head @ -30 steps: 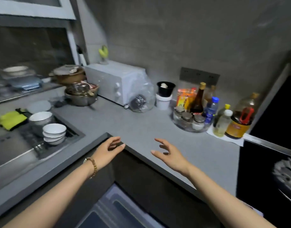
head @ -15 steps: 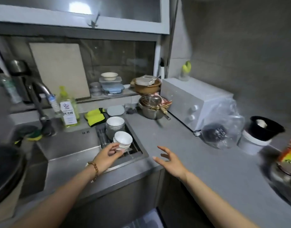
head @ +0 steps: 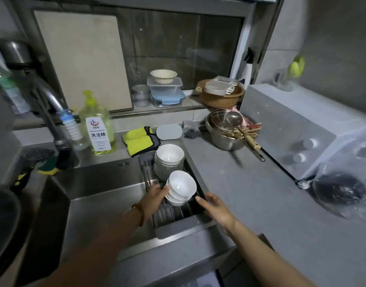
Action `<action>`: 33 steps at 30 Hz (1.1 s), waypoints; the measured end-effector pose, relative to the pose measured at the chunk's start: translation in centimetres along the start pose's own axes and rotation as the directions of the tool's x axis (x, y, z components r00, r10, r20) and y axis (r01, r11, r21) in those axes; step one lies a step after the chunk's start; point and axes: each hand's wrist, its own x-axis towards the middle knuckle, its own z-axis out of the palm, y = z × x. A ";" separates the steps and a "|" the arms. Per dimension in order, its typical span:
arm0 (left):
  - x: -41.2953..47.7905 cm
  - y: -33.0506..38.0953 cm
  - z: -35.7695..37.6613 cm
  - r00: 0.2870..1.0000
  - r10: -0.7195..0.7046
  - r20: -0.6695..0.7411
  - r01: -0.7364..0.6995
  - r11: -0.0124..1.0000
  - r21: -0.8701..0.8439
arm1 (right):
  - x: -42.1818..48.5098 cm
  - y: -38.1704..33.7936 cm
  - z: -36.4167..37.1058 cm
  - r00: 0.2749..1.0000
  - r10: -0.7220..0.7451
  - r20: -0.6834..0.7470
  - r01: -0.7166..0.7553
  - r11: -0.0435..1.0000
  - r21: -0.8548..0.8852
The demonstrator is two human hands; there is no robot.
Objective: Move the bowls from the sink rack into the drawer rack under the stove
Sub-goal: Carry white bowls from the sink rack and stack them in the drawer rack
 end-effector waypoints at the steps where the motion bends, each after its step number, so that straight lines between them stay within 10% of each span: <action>1: 1.5 -0.2 0.1 1.000 -0.024 0.016 0.025 1.000 -0.007 | 1.1 0.4 0.6 1.000 0.026 -0.005 -0.026 0.999 0.031; 17: 12.6 -2.5 1.1 0.965 -0.205 0.165 0.192 0.977 0.091 | 9.0 2.9 5.2 0.990 0.058 -0.131 -0.050 0.997 0.062; 33: 11.0 -1.1 0.7 0.986 -0.004 0.165 0.031 0.986 -0.165 | 7.5 -0.2 6.0 0.973 -0.077 -0.217 0.126 0.966 0.226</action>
